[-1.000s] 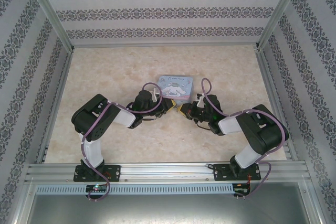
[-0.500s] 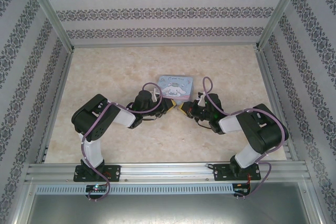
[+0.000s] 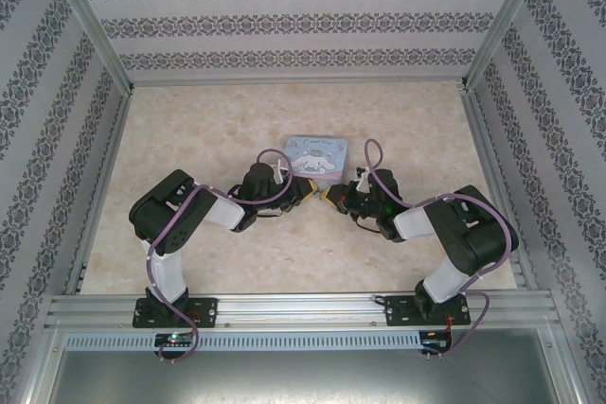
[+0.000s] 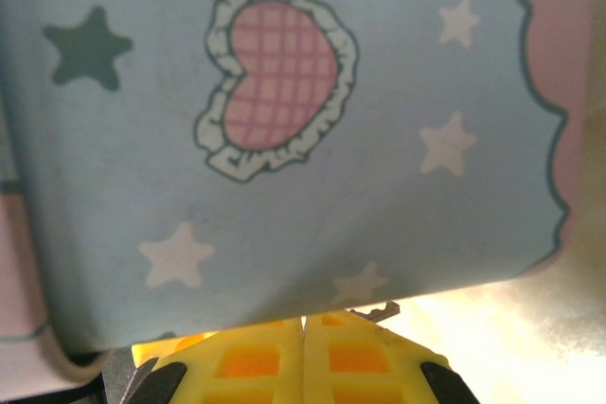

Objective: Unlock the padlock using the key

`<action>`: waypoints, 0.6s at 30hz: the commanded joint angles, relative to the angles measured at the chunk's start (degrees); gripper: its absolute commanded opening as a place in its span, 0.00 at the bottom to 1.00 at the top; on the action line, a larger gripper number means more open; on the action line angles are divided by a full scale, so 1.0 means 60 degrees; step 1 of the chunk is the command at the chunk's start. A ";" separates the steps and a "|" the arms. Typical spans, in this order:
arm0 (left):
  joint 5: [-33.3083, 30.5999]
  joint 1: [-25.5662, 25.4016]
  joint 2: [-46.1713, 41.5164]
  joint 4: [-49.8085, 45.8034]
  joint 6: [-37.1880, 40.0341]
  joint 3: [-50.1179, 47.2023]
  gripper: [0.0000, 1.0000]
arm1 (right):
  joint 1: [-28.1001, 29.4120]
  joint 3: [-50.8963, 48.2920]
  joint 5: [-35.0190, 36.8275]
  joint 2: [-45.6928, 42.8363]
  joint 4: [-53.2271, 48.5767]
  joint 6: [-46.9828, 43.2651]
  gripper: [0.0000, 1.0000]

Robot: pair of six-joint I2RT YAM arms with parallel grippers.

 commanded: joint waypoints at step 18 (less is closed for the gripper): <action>0.0300 0.0074 -0.0111 0.0341 -0.0162 0.0181 0.00 | 0.0195 0.0443 -0.0261 -0.0139 0.0275 0.0207 0.00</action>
